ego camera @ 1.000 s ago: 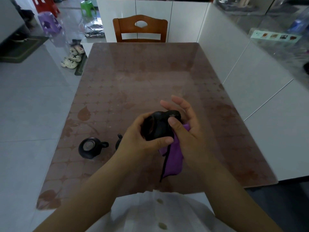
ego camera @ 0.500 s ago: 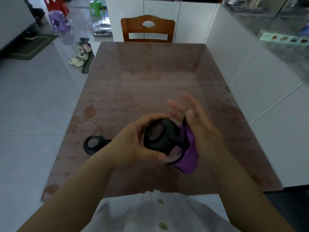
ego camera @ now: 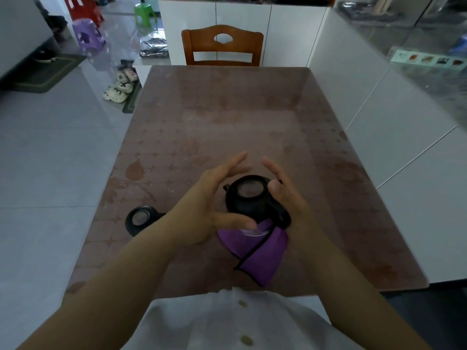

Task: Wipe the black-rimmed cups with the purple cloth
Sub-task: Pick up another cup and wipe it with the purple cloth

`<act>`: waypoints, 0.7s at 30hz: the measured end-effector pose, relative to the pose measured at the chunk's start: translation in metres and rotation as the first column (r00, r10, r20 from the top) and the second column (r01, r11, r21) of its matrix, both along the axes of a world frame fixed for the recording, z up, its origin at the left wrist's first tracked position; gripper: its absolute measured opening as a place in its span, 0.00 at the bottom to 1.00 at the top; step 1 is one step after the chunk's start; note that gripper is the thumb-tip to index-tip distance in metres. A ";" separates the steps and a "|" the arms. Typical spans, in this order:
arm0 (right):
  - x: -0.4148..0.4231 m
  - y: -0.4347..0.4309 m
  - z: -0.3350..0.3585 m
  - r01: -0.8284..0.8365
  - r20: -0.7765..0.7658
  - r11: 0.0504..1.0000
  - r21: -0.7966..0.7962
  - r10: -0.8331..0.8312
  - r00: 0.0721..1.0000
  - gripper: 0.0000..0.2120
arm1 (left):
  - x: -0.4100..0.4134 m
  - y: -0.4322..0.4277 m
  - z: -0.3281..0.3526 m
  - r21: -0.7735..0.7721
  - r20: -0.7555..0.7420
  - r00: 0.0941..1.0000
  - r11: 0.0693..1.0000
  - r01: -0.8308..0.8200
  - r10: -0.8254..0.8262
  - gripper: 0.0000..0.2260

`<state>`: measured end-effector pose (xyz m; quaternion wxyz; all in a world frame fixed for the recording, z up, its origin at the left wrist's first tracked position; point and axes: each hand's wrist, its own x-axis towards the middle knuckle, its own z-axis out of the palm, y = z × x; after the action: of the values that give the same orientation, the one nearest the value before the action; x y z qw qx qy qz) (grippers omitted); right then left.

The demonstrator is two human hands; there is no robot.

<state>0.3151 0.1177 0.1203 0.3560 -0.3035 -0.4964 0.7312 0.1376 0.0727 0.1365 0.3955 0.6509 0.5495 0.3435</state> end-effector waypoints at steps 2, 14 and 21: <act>-0.004 0.003 -0.003 0.124 0.041 0.992 -0.006 -0.124 0.991 0.38 | 0.009 -0.001 0.003 -0.015 0.009 0.983 0.983 -0.182 0.182 0.37; -0.026 -0.004 -0.005 0.391 0.126 0.846 0.362 -0.460 0.879 0.13 | 0.043 -0.007 -0.005 -0.126 0.348 0.887 0.953 -0.277 0.304 0.28; -0.026 0.005 -0.003 0.399 0.106 0.825 0.400 -0.474 0.874 0.09 | 0.030 -0.006 -0.007 -0.137 0.406 0.859 0.950 -0.280 0.312 0.39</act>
<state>0.2888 0.1223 0.1170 0.5126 -0.4101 -0.5737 0.4899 0.1676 0.0665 0.1295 0.4710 0.4540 0.5563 0.5124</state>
